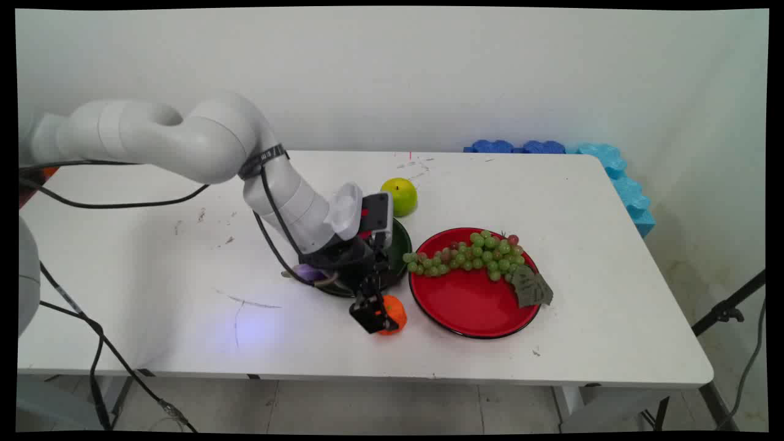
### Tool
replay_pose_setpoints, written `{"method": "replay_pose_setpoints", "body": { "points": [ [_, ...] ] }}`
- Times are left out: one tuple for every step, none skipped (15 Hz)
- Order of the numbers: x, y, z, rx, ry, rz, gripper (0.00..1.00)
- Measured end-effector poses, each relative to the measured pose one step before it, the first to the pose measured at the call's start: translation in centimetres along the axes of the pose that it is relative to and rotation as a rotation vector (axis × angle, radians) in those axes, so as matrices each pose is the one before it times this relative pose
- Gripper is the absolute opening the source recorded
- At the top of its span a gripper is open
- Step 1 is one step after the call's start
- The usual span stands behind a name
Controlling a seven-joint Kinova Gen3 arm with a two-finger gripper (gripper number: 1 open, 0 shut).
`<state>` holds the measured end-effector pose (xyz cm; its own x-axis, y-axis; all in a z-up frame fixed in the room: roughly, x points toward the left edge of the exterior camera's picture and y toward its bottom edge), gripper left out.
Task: Pick up the eggplant from the green plate
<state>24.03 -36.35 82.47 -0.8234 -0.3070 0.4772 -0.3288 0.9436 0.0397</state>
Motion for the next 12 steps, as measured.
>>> {"method": "replay_pose_setpoints", "body": {
  "points": [
    [0.364, -0.155, -0.36, 0.00685, 0.00455, 0.00343, 1.0],
    [0.392, -0.192, -0.518, 0.00829, 0.00085, 0.00471, 1.0],
    [0.367, -0.267, -0.564, 0.00961, -0.00007, 0.00137, 1.0],
    [0.215, -0.221, -0.439, 0.00747, -0.00238, -0.00094, 1.0],
    [0.318, -0.395, -0.684, 0.01282, -0.00416, -0.00303, 1.0],
    [0.159, -0.303, -0.512, 0.01087, -0.00459, -0.00446, 1.0],
    [0.192, -0.467, -0.79, 0.01737, -0.00606, -0.00921, 1.0],
    [0.119, -0.575, -0.942, 0.02298, -0.0099, -0.02119, 1.0],
    [0.021, -0.586, -0.905, 0.02287, -0.01216, -0.02361, 1.0],
    [-0.007, -0.505, -0.689, 0.01819, -0.00999, -0.01962, 1.0],
    [-0.051, -0.322, -0.407, 0.01126, -0.00754, -0.01312, 1.0],
    [-0.113, -0.509, -0.648, 0.01784, -0.01107, -0.02192, 1.0]
  ]
}}
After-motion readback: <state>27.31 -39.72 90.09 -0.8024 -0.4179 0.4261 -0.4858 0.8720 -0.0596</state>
